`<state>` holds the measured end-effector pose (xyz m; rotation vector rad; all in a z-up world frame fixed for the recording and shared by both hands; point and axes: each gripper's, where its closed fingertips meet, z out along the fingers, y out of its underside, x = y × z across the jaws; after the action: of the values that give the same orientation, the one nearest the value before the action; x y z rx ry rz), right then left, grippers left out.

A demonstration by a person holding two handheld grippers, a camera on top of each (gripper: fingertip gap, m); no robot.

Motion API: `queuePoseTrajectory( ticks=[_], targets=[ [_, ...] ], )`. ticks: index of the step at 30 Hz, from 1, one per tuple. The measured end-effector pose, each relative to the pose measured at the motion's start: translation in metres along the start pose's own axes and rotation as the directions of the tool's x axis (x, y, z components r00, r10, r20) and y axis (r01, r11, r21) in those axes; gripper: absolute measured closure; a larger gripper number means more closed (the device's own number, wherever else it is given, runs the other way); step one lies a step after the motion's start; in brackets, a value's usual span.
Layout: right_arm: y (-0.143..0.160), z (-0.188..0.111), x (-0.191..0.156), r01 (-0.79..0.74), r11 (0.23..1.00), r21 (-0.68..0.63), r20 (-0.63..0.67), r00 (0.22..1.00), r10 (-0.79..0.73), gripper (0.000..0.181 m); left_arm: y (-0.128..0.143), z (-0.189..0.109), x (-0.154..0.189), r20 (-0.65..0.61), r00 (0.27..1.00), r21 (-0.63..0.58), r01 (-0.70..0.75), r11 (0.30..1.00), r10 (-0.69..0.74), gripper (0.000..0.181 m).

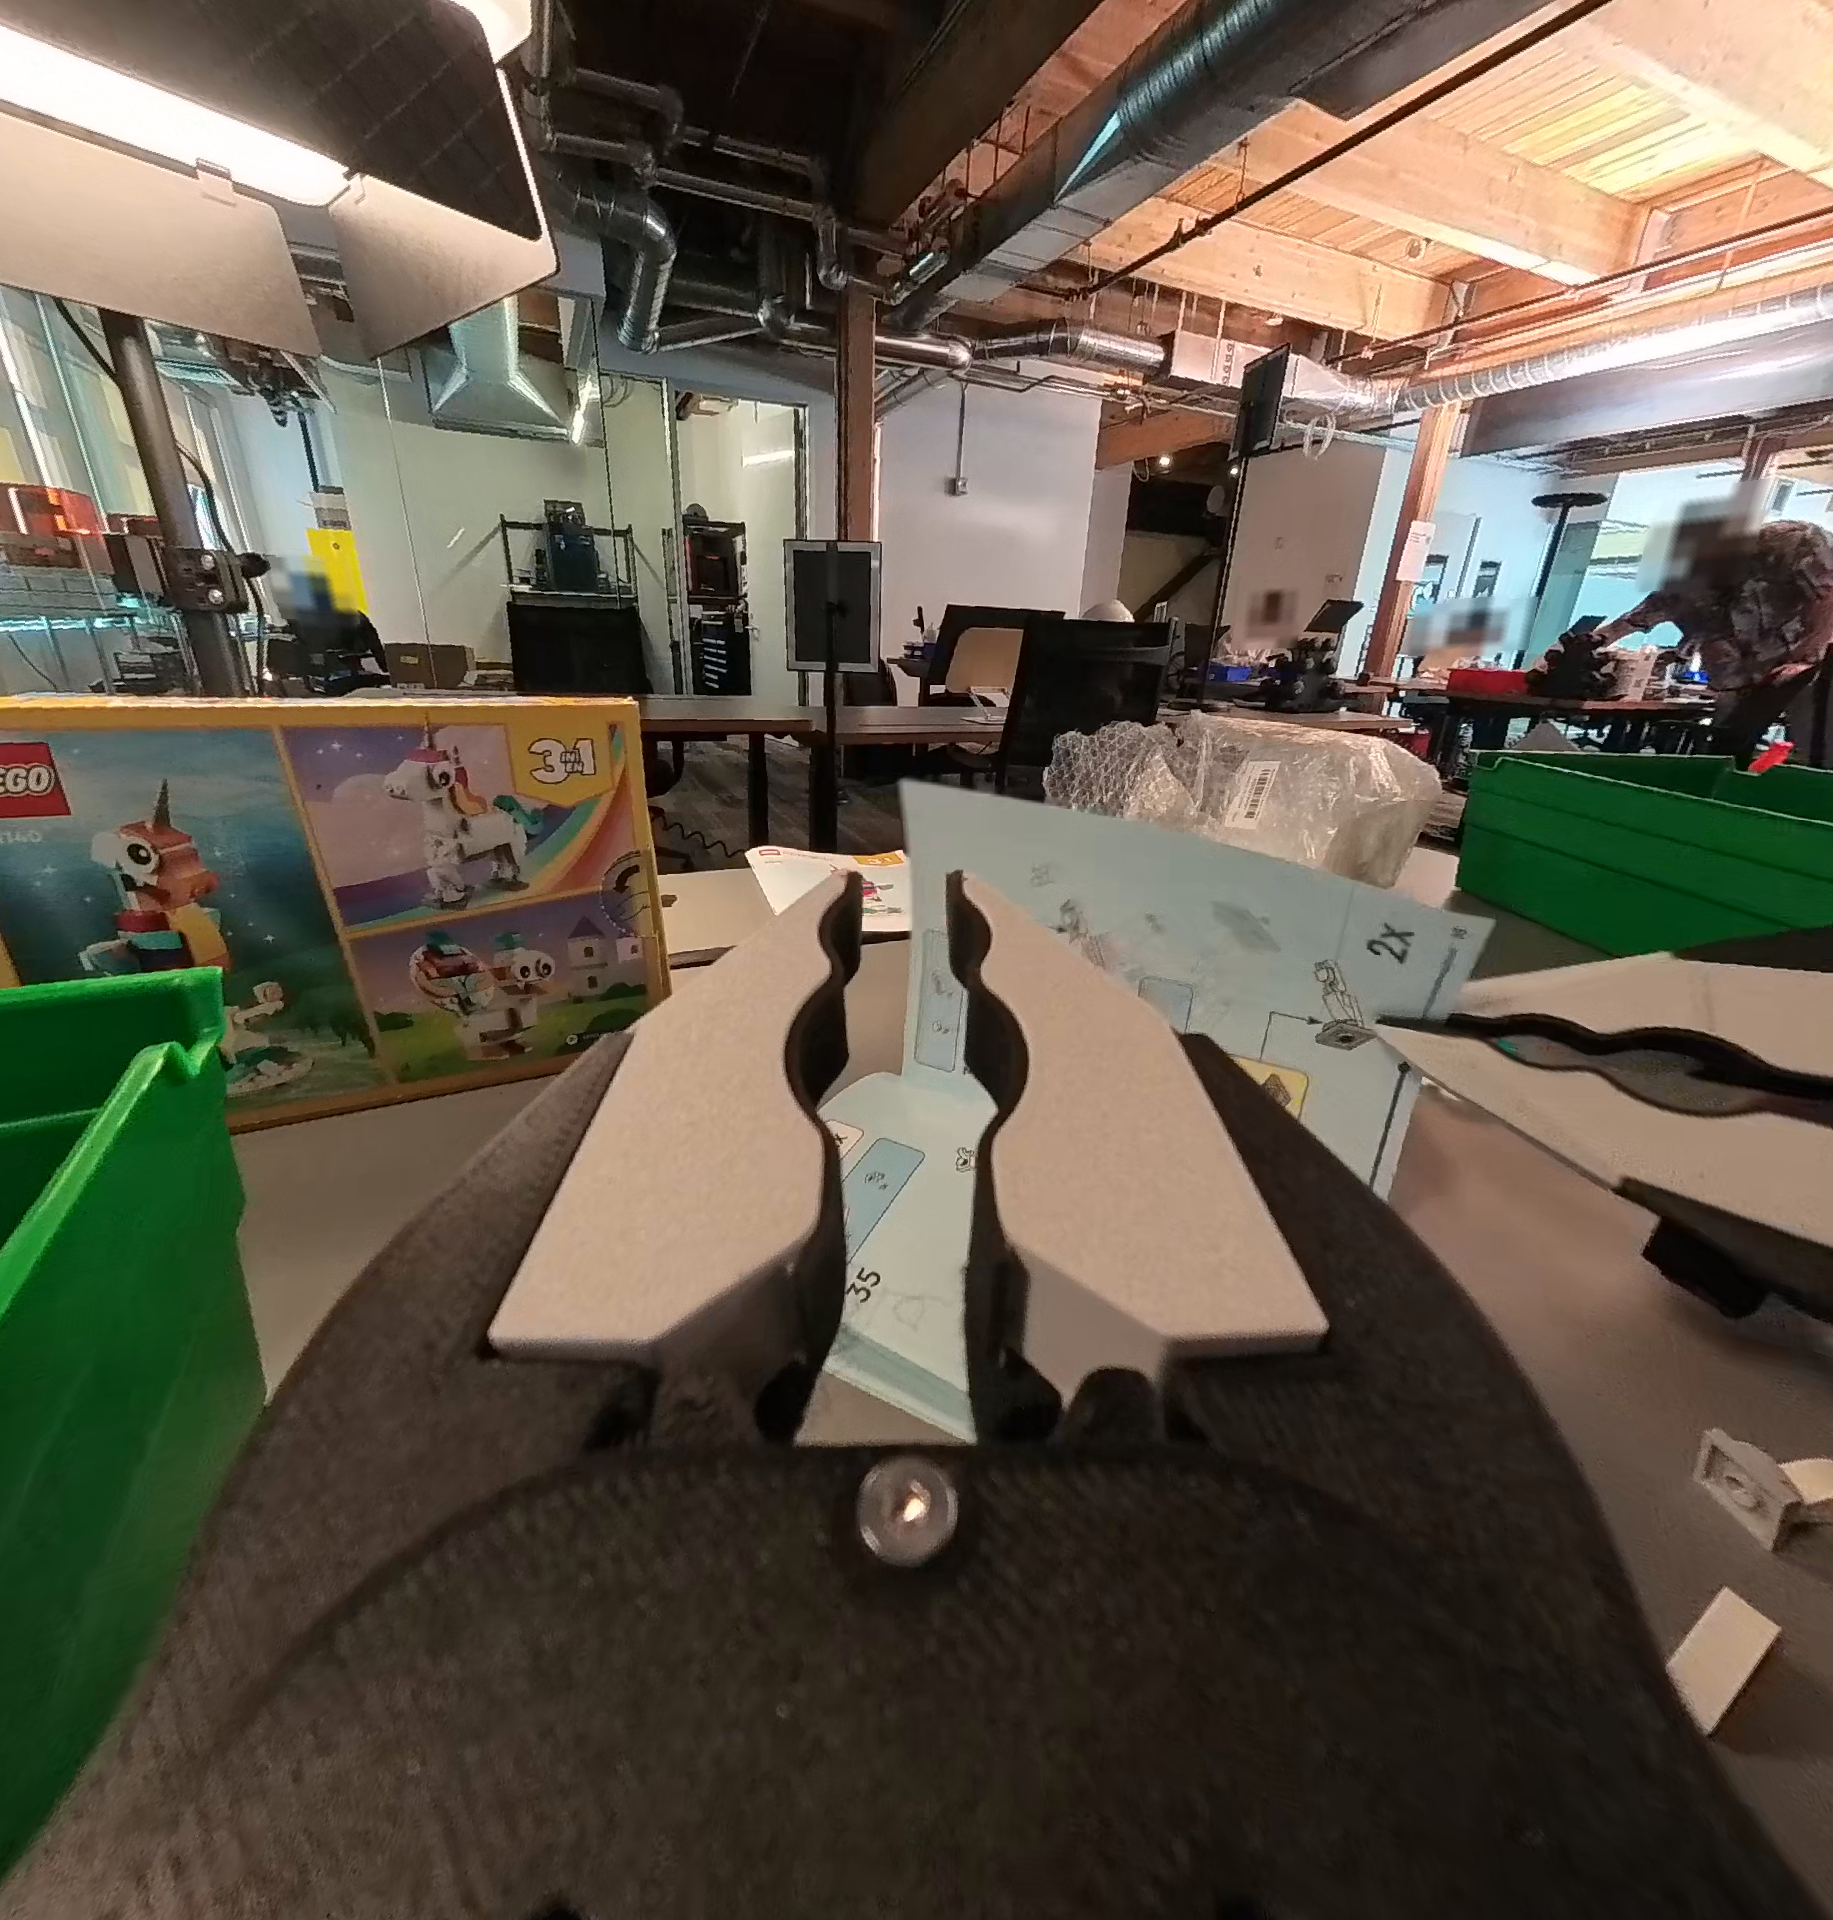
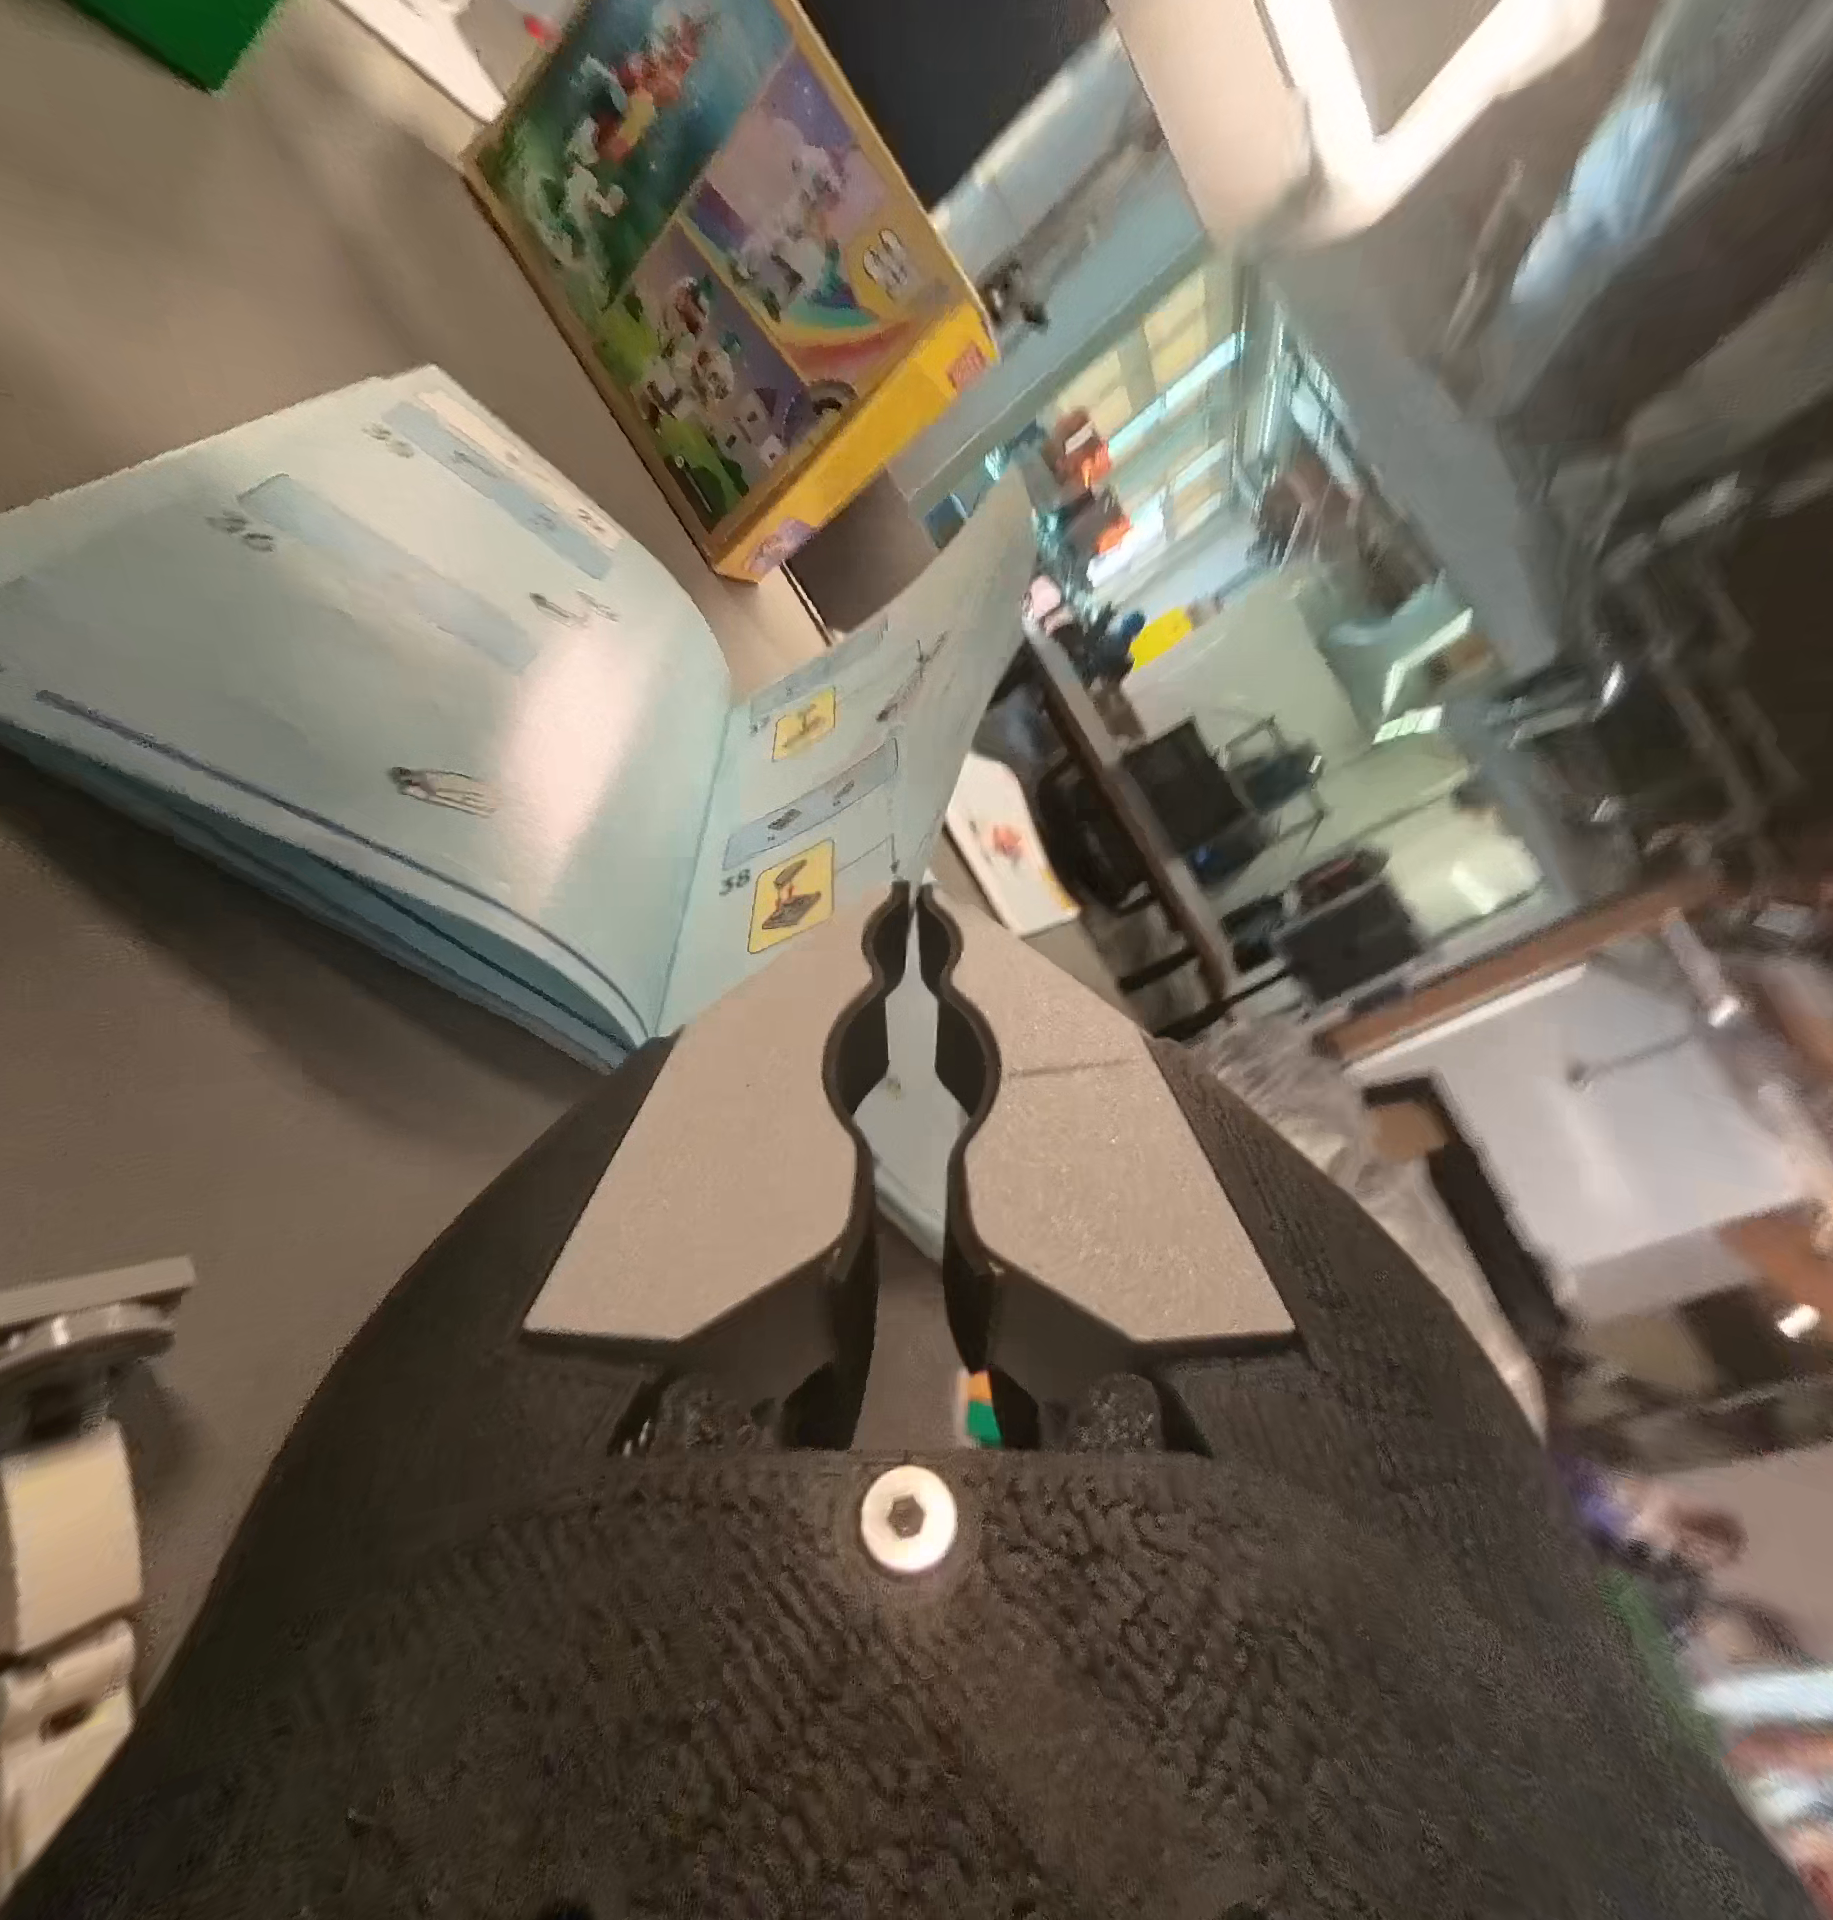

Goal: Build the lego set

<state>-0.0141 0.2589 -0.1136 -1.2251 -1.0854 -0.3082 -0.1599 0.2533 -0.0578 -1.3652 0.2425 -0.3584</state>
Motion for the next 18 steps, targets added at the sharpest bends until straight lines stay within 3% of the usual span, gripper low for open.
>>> queuePoseTrajectory(
  ticks=[1,5,9,11,14,18],
  targets=[
    [-0.005,-0.001,-0.001,0.08,0.997,0.014,-0.01,0.997,-0.08,0.181,0.0,0.0,0.0,-0.001,1.0,0.0,-0.002,1.0,0.002,0.166],
    [-0.03,-0.012,-0.035,0.397,0.903,0.163,0.051,0.911,-0.409,0.181,-0.001,0.0,0.002,-0.005,1.0,0.004,-0.004,1.0,0.004,0.166],
    [-0.043,-0.023,-0.072,0.695,0.663,0.278,0.031,0.683,-0.729,0.181,0.0,0.001,0.005,-0.016,1.0,0.001,-0.016,1.0,0.016,0.165],
    [-0.049,-0.027,-0.08,0.743,0.593,0.311,0.011,0.621,-0.784,0.181,0.001,0.001,0.006,-0.021,1.0,-0.006,-0.023,1.0,0.023,0.164],
    [-0.057,-0.031,-0.077,0.716,0.612,0.336,0.01,0.646,-0.763,0.17,-0.001,0.002,0.01,-0.033,0.999,0.002,-0.035,0.999,0.035,0.162],
    [-0.068,-0.05,-0.059,0.6,0.699,0.388,0.047,0.745,-0.665,0.16,-0.004,0.0,0.014,-0.045,0.997,0.02,-0.069,0.997,0.07,0.16]
  ],
)
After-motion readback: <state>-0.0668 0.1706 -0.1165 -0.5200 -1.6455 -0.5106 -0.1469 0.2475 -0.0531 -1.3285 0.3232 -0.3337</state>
